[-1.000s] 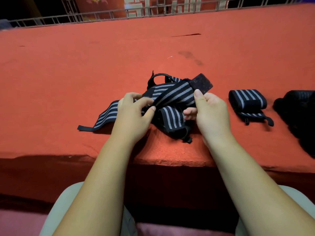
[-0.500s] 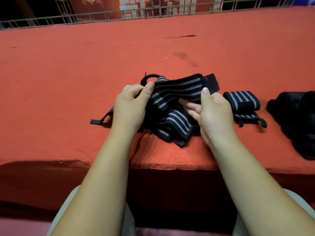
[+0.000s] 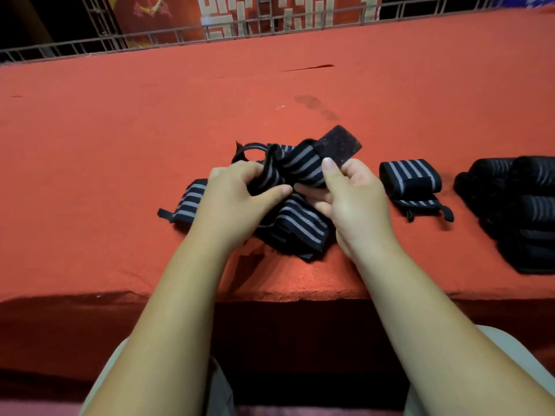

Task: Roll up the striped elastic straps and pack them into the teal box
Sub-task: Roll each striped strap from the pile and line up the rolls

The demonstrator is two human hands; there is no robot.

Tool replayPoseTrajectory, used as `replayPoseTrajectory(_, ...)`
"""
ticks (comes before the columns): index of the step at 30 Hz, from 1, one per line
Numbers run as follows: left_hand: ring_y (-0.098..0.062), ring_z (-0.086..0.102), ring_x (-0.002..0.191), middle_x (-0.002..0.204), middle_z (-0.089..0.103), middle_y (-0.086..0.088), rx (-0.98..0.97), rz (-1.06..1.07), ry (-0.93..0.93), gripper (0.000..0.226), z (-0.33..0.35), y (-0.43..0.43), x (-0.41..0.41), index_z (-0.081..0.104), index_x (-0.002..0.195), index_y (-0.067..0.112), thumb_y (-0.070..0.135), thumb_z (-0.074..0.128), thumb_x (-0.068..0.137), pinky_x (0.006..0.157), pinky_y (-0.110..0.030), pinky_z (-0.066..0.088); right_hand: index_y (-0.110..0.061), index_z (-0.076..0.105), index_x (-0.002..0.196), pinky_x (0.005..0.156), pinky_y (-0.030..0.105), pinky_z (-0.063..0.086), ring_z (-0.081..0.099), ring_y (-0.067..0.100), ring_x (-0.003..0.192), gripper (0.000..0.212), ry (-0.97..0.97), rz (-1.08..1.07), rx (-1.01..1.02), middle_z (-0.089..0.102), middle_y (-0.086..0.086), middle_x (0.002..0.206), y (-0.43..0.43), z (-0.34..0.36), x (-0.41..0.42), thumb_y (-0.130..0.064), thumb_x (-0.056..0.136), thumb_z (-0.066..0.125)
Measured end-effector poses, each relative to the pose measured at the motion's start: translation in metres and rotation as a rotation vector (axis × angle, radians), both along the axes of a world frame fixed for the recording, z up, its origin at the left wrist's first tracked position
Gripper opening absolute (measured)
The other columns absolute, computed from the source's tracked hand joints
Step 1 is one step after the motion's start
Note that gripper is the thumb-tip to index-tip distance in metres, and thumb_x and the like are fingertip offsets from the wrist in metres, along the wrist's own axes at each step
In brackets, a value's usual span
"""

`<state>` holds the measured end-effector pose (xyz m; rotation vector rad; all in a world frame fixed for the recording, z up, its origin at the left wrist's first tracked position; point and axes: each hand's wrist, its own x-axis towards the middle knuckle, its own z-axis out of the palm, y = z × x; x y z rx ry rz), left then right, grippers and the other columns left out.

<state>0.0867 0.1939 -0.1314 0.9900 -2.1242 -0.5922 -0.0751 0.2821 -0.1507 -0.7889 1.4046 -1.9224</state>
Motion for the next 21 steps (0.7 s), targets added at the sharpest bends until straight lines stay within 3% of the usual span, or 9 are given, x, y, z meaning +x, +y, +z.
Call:
replayPoseTrajectory(3, -0.027, 0.067, 0.104, 0.095, 0.068, 0.015, -0.076, 0.088, -0.058, 0.059, 0.000, 0.003, -0.004, 0.059, 0.118, 0.041, 0.074, 0.078, 0.073, 0.091, -0.050, 0.055, -0.015, 0.063, 0.096, 0.089, 0.074, 0.057, 0.074, 0.053, 0.098, 0.039, 0.180, 0.035, 0.042, 0.076, 0.026, 0.104, 0.002, -0.001, 0.002, -0.053, 0.096, 0.069)
replayPoseTrajectory(5, -0.029, 0.061, 0.109, 0.103, 0.065, 0.011, -0.188, 0.095, -0.103, 0.063, 0.002, 0.002, -0.004, 0.059, 0.130, 0.047, 0.074, 0.076, 0.075, 0.098, -0.053, 0.051, -0.012, 0.062, 0.095, 0.092, 0.070, 0.059, 0.077, 0.048, 0.096, 0.030, 0.156, 0.071, 0.015, 0.076, 0.024, 0.101, 0.003, 0.001, 0.001, -0.040, 0.102, 0.070)
replayPoseTrajectory(7, -0.026, 0.057, 0.109, 0.105, 0.059, 0.006, -0.224, 0.025, -0.062, 0.046, 0.003, 0.001, -0.006, 0.072, 0.120, 0.037, 0.064, 0.079, 0.083, 0.096, -0.043, 0.048, -0.014, 0.067, 0.096, 0.095, 0.060, 0.062, 0.081, 0.037, 0.095, 0.015, 0.121, 0.107, -0.025, 0.079, 0.011, 0.095, 0.004, 0.000, -0.002, -0.025, 0.106, 0.068)
replayPoseTrajectory(9, -0.018, 0.060, 0.103, 0.103, 0.060, 0.004, -0.140, -0.016, 0.053, 0.023, 0.001, 0.003, -0.008, 0.077, 0.103, 0.027, 0.044, 0.084, 0.089, 0.089, -0.032, 0.048, -0.019, 0.072, 0.103, 0.099, 0.057, 0.061, 0.081, 0.031, 0.100, 0.008, 0.137, 0.145, -0.048, 0.082, 0.006, 0.104, 0.005, -0.001, -0.004, -0.025, 0.106, 0.068)
replayPoseTrajectory(12, -0.015, 0.069, 0.094, 0.097, 0.071, 0.005, 0.077, 0.006, 0.205, 0.007, -0.002, 0.002, -0.008, 0.076, 0.091, 0.028, 0.032, 0.081, 0.094, 0.088, -0.041, 0.057, -0.027, 0.074, 0.116, 0.105, 0.052, 0.058, 0.078, 0.023, 0.109, 0.014, 0.191, 0.168, -0.043, 0.080, 0.006, 0.113, 0.001, -0.007, -0.005, -0.022, 0.103, 0.070)
replayPoseTrajectory(15, -0.016, 0.068, 0.075, 0.081, 0.075, 0.002, 0.291, 0.026, 0.369, 0.017, -0.003, -0.001, -0.003, 0.074, 0.085, 0.017, 0.029, 0.078, 0.097, 0.075, -0.043, 0.056, -0.026, 0.072, 0.120, 0.100, 0.033, 0.059, 0.077, 0.008, 0.104, 0.029, 0.316, 0.107, 0.021, 0.078, -0.001, 0.115, -0.001, -0.012, -0.003, -0.007, 0.098, 0.072)
replayPoseTrajectory(18, -0.024, 0.065, 0.073, 0.082, 0.073, -0.018, 0.496, -0.001, 0.496, 0.031, -0.001, 0.002, 0.000, 0.071, 0.087, 0.005, 0.032, 0.079, 0.098, 0.071, -0.044, 0.053, -0.028, 0.076, 0.114, 0.087, 0.009, 0.048, 0.069, -0.003, 0.096, 0.025, 0.593, -0.041, 0.115, 0.073, -0.011, 0.111, -0.001, -0.016, -0.002, -0.011, 0.096, 0.074)
replayPoseTrajectory(21, -0.025, 0.062, 0.073, 0.081, 0.068, -0.013, 0.587, 0.003, 0.533, 0.039, 0.000, 0.003, -0.001, 0.070, 0.089, 0.001, 0.038, 0.076, 0.099, 0.071, -0.042, 0.049, -0.027, 0.078, 0.116, 0.086, 0.011, 0.045, 0.063, 0.001, 0.095, 0.021, 0.762, -0.108, 0.158, 0.067, -0.013, 0.106, -0.003, -0.021, -0.004, -0.019, 0.096, 0.076)
